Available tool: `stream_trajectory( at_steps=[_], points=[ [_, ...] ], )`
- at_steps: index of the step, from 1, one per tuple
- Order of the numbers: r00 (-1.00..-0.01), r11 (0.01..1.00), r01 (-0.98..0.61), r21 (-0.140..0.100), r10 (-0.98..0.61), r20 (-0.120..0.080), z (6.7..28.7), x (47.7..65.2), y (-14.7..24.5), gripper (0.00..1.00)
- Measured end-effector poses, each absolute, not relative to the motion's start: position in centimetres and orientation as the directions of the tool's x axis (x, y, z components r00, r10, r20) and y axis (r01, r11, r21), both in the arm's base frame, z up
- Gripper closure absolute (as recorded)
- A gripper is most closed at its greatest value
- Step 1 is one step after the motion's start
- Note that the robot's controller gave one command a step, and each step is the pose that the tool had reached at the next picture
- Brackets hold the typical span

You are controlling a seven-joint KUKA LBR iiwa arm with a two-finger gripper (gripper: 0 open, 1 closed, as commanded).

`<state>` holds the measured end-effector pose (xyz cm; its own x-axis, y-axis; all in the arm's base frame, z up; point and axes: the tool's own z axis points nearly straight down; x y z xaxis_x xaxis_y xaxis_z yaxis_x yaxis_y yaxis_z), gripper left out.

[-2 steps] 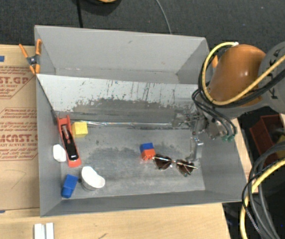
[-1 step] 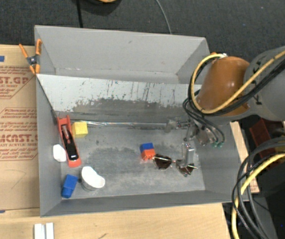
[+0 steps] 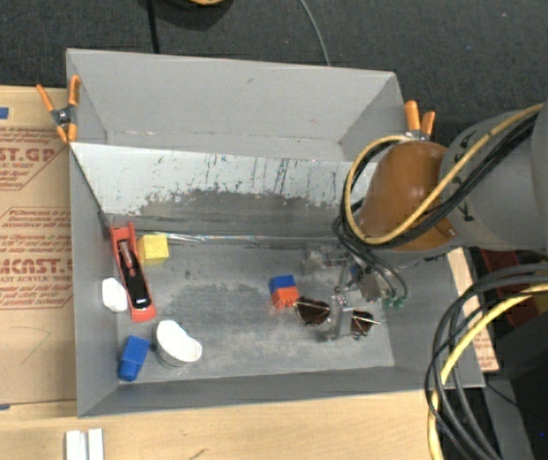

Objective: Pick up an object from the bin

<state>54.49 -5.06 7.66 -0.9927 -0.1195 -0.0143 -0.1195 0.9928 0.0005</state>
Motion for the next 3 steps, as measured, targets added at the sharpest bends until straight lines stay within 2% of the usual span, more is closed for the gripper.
stream_trajectory(
  at_steps=[1, 2, 3],
  points=[
    [-0.993, 0.993, -0.116, 0.001, -0.116, -0.012, 4.4, 54.1, -4.6, 0.0],
    [-0.992, 0.992, -0.123, 0.0, -0.123, -0.027, 4.7, 53.2, -4.9, 0.0],
    [-0.996, 0.996, -0.091, 0.002, -0.091, -0.014, 6.6, 52.4, -4.3, 0.0]
  ],
)
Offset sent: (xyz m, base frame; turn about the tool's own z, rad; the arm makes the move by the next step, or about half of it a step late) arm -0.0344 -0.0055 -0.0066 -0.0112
